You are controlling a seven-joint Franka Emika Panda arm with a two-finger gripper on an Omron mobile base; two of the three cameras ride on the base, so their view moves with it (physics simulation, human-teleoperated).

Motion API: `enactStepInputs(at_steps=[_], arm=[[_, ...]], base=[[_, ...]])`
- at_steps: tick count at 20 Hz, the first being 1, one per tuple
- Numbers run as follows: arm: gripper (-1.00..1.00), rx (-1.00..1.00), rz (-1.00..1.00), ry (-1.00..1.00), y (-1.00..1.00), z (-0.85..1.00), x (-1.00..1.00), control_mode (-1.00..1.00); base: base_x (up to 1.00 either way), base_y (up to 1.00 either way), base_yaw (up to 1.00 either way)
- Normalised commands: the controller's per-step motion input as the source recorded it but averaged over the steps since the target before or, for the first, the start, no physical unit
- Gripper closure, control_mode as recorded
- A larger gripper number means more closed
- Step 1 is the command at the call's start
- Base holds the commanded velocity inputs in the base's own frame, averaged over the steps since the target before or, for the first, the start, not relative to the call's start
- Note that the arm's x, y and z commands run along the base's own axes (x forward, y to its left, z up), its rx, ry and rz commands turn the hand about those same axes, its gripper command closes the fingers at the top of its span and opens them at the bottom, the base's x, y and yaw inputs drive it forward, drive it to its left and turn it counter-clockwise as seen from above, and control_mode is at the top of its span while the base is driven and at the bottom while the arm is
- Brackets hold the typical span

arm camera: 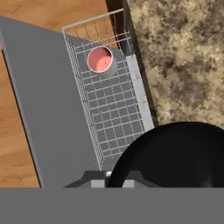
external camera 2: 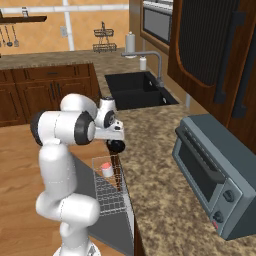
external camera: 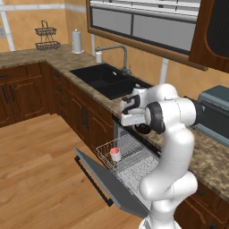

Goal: Pick up the cup and bowl from the counter, place them in the dishwasher, and close the dishwasher door.

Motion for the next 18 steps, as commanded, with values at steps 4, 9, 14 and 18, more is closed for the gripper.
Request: enactStepInputs(at_steps=[4,9,14,18], arm=[[1.0,0.11,-0.02,0.01,0.97,-0.18,-0.86,-1.0],[1.0,0.1,0.0,0.08,0.41,-0.71,-0.35,-1.0],[1.0,-0.09,0.0,0.01,0.04,-0.95,-0.09,-1.0],[1.0,-0.2,-0.03,-0.01,0.03,-0.67,0.02,-1.0]], base=[[0.0,0.0,0.0],[0.0,0.0,0.0],[0.0,0.0,0.0],[0.0,0.0,0.0]])
